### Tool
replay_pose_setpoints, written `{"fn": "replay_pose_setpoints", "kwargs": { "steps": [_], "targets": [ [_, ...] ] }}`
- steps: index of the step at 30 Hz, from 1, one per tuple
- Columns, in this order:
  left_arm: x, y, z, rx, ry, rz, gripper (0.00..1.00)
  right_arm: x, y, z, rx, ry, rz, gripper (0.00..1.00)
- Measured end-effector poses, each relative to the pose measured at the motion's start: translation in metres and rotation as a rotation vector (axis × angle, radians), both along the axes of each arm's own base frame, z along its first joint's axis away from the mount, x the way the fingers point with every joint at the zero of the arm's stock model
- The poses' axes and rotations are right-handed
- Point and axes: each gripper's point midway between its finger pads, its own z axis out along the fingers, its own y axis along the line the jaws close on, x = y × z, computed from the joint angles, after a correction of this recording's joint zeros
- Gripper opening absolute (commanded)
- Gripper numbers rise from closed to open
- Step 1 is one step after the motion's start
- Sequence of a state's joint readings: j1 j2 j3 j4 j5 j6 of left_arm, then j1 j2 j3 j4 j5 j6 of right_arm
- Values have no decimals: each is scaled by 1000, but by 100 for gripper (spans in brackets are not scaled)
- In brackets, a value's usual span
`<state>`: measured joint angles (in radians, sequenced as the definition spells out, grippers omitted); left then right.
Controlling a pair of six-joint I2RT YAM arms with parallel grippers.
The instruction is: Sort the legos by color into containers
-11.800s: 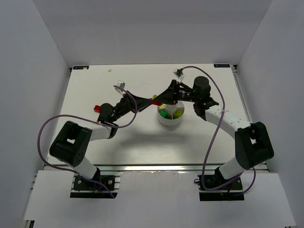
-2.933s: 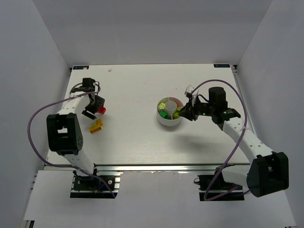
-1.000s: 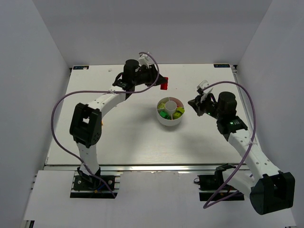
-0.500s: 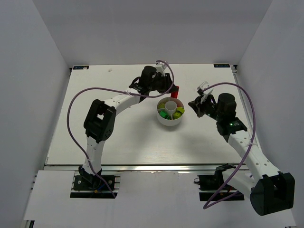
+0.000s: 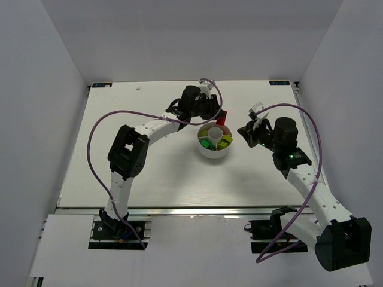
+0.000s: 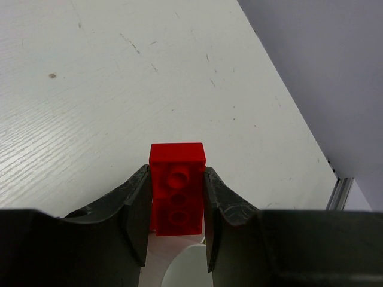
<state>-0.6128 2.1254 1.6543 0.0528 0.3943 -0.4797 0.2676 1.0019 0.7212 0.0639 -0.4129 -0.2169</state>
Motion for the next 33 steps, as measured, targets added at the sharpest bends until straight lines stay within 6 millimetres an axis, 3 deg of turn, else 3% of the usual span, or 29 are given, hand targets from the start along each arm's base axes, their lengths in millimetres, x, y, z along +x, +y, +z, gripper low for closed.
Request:
{"fn": "replay_pose_setpoints", "kwargs": {
  "steps": [24,33],
  "targets": [
    [-8,-3,-11,54,-4,-9,33,0,-2,-4,0,5,-6,0],
    [-10,-2,-17,81,0,-14,48,1,-2,-5,0,3,-7,0]
  ]
}}
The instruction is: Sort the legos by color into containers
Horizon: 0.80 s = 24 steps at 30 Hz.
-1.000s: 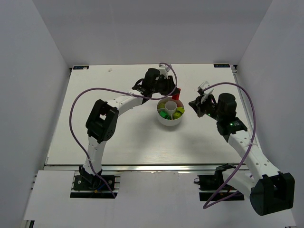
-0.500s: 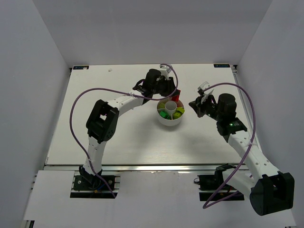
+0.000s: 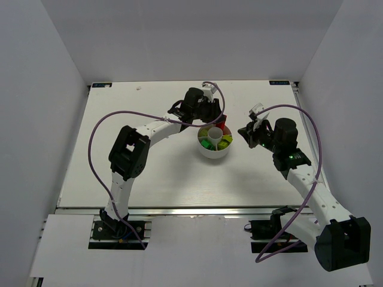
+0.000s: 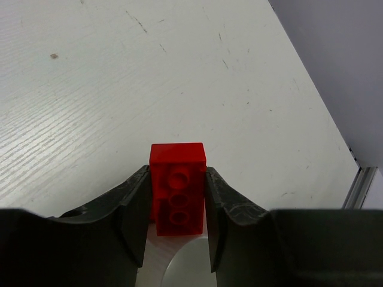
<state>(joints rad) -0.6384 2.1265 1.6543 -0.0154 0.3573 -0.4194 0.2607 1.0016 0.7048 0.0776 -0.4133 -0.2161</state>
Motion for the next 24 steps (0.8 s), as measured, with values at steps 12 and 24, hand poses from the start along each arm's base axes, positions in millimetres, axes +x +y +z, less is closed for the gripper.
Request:
{"fn": "replay_pose_setpoints", "kwargs": {
  "steps": [12,24],
  "targets": [
    [1,2,-3,16,-3,4,54,0,0,0,-1,-1,0,0],
    [4,6,0,29,-21,28,51,-1,0,-1,-16,-9,20,14]
  ]
}}
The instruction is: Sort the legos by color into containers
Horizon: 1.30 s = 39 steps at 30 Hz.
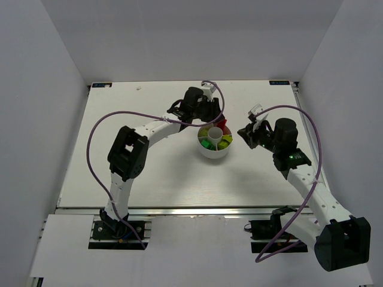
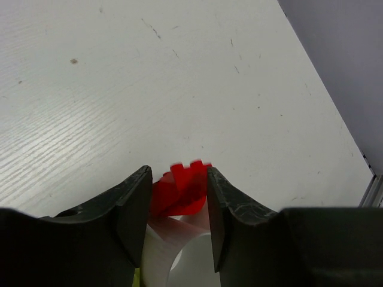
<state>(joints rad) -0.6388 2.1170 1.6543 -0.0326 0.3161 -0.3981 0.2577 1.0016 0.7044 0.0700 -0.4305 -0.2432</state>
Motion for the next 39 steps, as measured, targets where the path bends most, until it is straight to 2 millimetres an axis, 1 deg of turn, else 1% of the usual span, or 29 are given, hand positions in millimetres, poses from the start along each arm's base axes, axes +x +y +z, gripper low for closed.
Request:
{"fn": "replay_pose_setpoints", "kwargs": {
  "steps": [1,2,3,4,6,7,8,9,10,11,12,15,16,18,19,20,21,22,23,24,25,26,27,29,30,32,33,35,39],
  "targets": [
    [0,1,3,2,-7,5,51,-1,1,-1,-5,0,9,18],
    [1,3,8,5,-16,12,50,-3,2,-2,-12,-1,23,27],
    [1,5,14,6,-27,17,49,-5,3,-4,-19,0,39,33],
    [1,7,20,6,-40,23,49,-7,4,-5,-25,-1,57,47],
    [-1,13,38,2,-71,36,47,-12,7,-8,-37,1,98,61],
    [-4,18,48,1,-90,46,44,-14,9,-8,-40,3,116,66],
    [-8,23,59,-3,-106,57,39,-17,11,-10,-46,5,138,76],
    [-11,28,71,-10,-126,68,34,-19,13,-11,-46,11,156,80],
    [-15,34,84,-17,-147,80,19,-22,15,-13,-50,12,181,85],
    [-19,41,95,-27,-158,98,9,-24,16,-14,-52,16,200,88],
    [-22,50,107,-36,-176,116,0,-26,19,-15,-52,21,223,88],
    [-38,84,129,-74,-199,185,0,-31,27,-15,-49,37,296,85],
    [-43,98,130,-88,-196,214,0,-33,30,-15,-44,41,326,81],
    [-53,142,121,-106,-145,312,0,-35,37,-12,-33,49,380,72],
    [-56,165,116,-121,-123,369,0,-35,41,-11,-26,54,410,62],
    [-58,190,108,-132,-101,432,0,-36,44,-10,-22,61,434,56],
    [-62,217,98,-141,-72,505,6,-36,49,-9,-14,78,459,48],
    [-67,244,88,-147,-45,584,18,-35,53,-9,-11,89,478,36],
    [-74,269,77,-151,-13,666,47,-35,58,-10,-11,106,503,32],
    [-83,291,67,-145,20,749,55,-36,65,-10,-13,130,526,29],
    [-91,305,61,-141,44,809,63,-37,72,-11,-17,151,550,29],
    [-99,319,57,-143,66,873,77,-40,77,-14,-21,179,567,30],
    [-107,331,54,-142,84,927,83,-41,86,-13,-25,189,593,32],
    [-119,351,54,-168,118,1033,88,-47,101,-15,-38,215,637,42],
    [-123,361,53,-178,138,1078,90,-51,106,-17,-45,223,653,49],
    [-129,381,45,-191,195,1174,91,-59,116,-21,-59,236,686,56],
    [-132,391,36,-189,238,1225,92,-63,120,-22,-67,239,699,65],
    [-138,407,14,-159,331,1298,92,-68,127,-25,-82,247,717,72],
    [-158,420,-33,17,526,1356,93,-71,136,-27,-107,249,727,89]
  ]
}}
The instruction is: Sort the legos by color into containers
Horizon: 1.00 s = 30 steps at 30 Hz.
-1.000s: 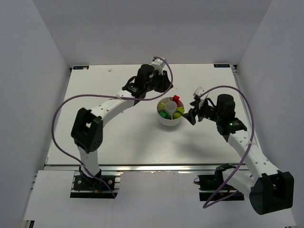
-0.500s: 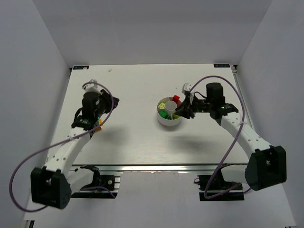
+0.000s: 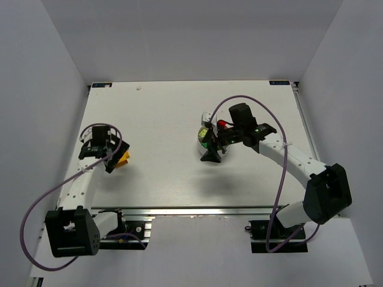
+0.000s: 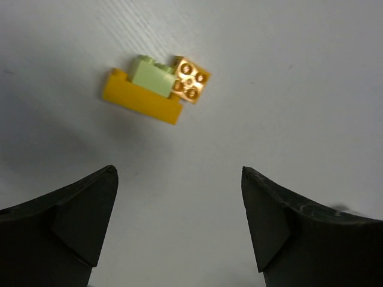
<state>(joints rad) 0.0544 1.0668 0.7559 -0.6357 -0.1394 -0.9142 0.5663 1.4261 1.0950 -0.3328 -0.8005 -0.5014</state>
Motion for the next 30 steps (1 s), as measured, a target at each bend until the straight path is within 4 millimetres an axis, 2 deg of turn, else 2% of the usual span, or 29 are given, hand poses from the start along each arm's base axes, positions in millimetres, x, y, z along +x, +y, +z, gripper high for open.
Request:
{"fn": "replay_pose_setpoints", "kwargs": {
  "steps": [3,8,14,20,26,30],
  "targets": [
    [-10,8,-12,58,132,-30,97,3,4,-2,-17,-6,-7,89],
    [-16,19,-14,154,229,-102,98,12,3,-10,-51,7,-62,89],
    [-24,22,-39,201,354,-223,98,18,3,-12,-61,19,-106,90],
    [-21,17,-67,191,444,-351,98,21,1,-13,-69,19,-125,89],
    [-5,21,-73,221,477,-405,98,22,1,-13,-70,17,-132,89],
    [-5,24,-86,231,524,-433,98,24,2,-11,-64,12,-136,89]
  ]
}}
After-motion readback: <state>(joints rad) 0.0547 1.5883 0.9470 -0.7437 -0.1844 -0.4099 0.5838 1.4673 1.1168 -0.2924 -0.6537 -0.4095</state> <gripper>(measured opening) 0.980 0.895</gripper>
